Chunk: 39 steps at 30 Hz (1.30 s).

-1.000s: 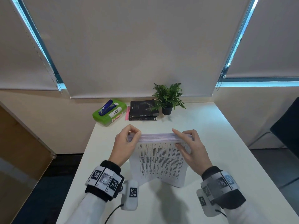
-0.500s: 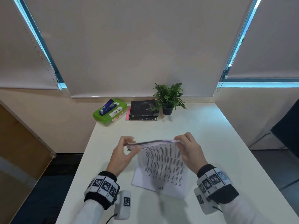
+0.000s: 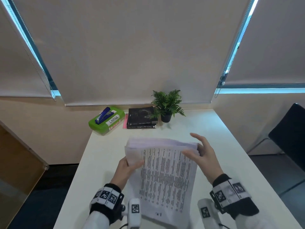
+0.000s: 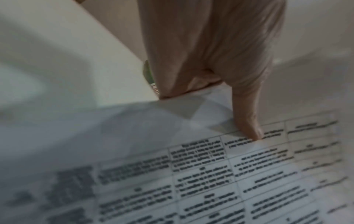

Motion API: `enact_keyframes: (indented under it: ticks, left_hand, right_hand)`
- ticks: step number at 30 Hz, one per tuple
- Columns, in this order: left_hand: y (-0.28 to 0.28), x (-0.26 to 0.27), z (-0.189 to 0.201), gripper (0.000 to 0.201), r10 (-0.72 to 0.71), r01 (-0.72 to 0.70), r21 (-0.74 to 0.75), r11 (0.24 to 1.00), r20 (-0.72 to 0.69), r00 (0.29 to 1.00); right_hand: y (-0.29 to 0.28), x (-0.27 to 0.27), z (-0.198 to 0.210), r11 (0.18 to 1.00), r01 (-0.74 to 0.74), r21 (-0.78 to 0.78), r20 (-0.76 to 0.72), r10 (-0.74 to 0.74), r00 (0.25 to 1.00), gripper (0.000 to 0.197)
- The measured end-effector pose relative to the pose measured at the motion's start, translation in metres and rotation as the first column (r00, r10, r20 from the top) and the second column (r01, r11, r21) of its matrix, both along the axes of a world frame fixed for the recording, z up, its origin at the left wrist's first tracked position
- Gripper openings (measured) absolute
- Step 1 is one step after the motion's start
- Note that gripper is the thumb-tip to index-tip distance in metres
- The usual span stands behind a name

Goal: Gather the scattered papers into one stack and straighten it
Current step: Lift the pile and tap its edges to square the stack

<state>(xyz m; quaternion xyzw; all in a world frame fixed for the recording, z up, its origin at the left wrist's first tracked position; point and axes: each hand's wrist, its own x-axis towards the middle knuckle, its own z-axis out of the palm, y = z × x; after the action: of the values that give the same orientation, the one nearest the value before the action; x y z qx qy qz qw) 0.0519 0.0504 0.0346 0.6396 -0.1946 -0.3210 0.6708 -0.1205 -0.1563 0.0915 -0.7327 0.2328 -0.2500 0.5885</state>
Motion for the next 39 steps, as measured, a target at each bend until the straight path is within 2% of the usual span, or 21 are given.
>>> enact_keyframes:
  ticks: [2, 4, 5, 7, 10, 13, 15, 18, 20, 23, 25, 26, 27, 28, 29, 30, 31, 32, 33, 36, 39]
  left_hand:
    - [0.005, -0.007, -0.009, 0.051, -0.018, 0.018, -0.001, 1.000, -0.012, 1.000]
    - [0.009, -0.013, -0.018, 0.075, 0.013, -0.012, 0.021, 1.000, -0.022, 1.000]
    - [0.011, -0.017, -0.020, 0.078, 0.046, -0.046, 0.031, 0.998, -0.021, 0.999]
    - [0.011, -0.026, -0.019, 0.058, 0.137, -0.137, 0.023, 0.990, -0.014, 0.990]
    - [0.004, -0.044, -0.006, 0.027, 0.298, -0.298, -0.020, 0.954, 0.027, 0.954]
    - [-0.005, -0.066, 0.009, 0.016, 0.432, -0.427, -0.075, 0.901, 0.058, 0.900]
    - [-0.006, -0.077, 0.006, 0.018, 0.443, -0.438, -0.080, 0.896, 0.075, 0.893]
    - [-0.002, -0.077, -0.011, 0.048, 0.389, -0.390, -0.008, 0.921, 0.091, 0.917]
    - [0.001, -0.065, -0.020, 0.060, 0.348, -0.350, 0.051, 0.935, 0.046, 0.937]
    - [0.002, -0.049, -0.020, 0.050, 0.327, -0.325, 0.045, 0.944, -0.029, 0.945]
    - [0.001, -0.046, -0.019, 0.041, 0.319, -0.318, 0.047, 0.947, -0.037, 0.947]
    - [0.000, -0.045, -0.019, 0.038, 0.314, -0.312, 0.051, 0.949, -0.029, 0.949]
    - [0.000, -0.045, -0.020, 0.036, 0.311, -0.309, 0.056, 0.949, -0.024, 0.950]
    - [0.000, -0.044, -0.021, 0.037, 0.308, -0.306, 0.056, 0.950, -0.024, 0.951]
    - [0.000, -0.043, -0.023, 0.038, 0.304, -0.302, 0.051, 0.952, -0.032, 0.952]
    - [0.000, -0.042, -0.024, 0.039, 0.302, -0.300, 0.043, 0.953, -0.043, 0.952]
    - [0.000, -0.041, -0.025, 0.041, 0.298, -0.297, 0.035, 0.954, -0.051, 0.953]
    - [0.000, -0.040, -0.026, 0.044, 0.294, -0.293, 0.031, 0.956, -0.051, 0.954]
    - [0.000, -0.038, -0.027, 0.051, 0.285, -0.284, 0.028, 0.958, -0.044, 0.958]
    - [0.001, -0.037, -0.031, 0.075, 0.256, -0.255, 0.021, 0.967, -0.040, 0.966]
    - [0.002, -0.036, -0.034, 0.078, 0.247, -0.246, 0.038, 0.968, -0.028, 0.968]
  right_hand:
    - [0.008, -0.005, -0.018, 0.962, -0.022, 0.271, -0.009, 0.025, 1.000, 0.065]
    - [0.018, -0.008, -0.035, 0.925, -0.091, 0.369, -0.088, 0.133, 0.987, 0.079]
    - [0.023, -0.009, -0.040, 0.916, -0.100, 0.388, -0.111, 0.154, 0.982, 0.082]
    - [0.028, -0.008, -0.041, 0.920, -0.047, 0.388, -0.103, 0.094, 0.990, 0.068]
    - [0.035, -0.002, -0.029, 0.942, 0.044, 0.333, -0.032, -0.035, 0.999, 0.021]
    - [0.044, -0.001, -0.014, 0.958, 0.068, 0.279, 0.088, -0.097, 0.991, 0.012]
    - [0.047, -0.003, -0.011, 0.957, 0.059, 0.283, 0.130, -0.099, 0.987, 0.015]
    - [0.042, -0.004, -0.030, 0.932, 0.007, 0.363, 0.087, -0.042, 0.995, 0.043]
    - [0.040, -0.002, -0.042, 0.916, 0.004, 0.401, 0.015, -0.011, 1.000, 0.052]
    - [0.037, 0.000, -0.045, 0.912, 0.034, 0.408, 0.009, -0.041, 0.999, 0.054]
    - [0.034, 0.000, -0.036, 0.944, 0.092, 0.317, 0.065, -0.118, 0.991, 0.056]
    - [0.033, -0.001, -0.030, 0.969, 0.139, 0.206, 0.098, -0.162, 0.982, 0.061]
    - [0.033, -0.001, -0.024, 0.982, 0.188, -0.002, 0.125, -0.186, 0.975, 0.069]
    - [0.033, 0.000, -0.018, 0.937, 0.210, -0.279, 0.123, -0.182, 0.976, 0.074]
    - [0.033, 0.001, -0.014, 0.822, 0.191, -0.536, 0.102, -0.162, 0.982, 0.076]
    - [0.032, 0.001, -0.013, 0.688, 0.145, -0.711, 0.071, -0.134, 0.988, 0.074]
    - [0.030, 0.001, -0.013, 0.589, 0.093, -0.803, 0.030, -0.115, 0.993, 0.070]
    - [0.029, 0.001, -0.014, 0.531, 0.060, -0.845, 0.004, -0.106, 0.994, 0.063]
    - [0.028, 0.001, -0.014, 0.511, 0.049, -0.858, -0.008, -0.108, 0.994, 0.056]
    - [0.029, -0.002, -0.019, 0.560, 0.071, -0.825, -0.003, -0.130, 0.992, 0.044]
    - [0.032, 0.001, -0.023, 0.629, 0.081, -0.773, -0.013, -0.143, 0.990, 0.032]
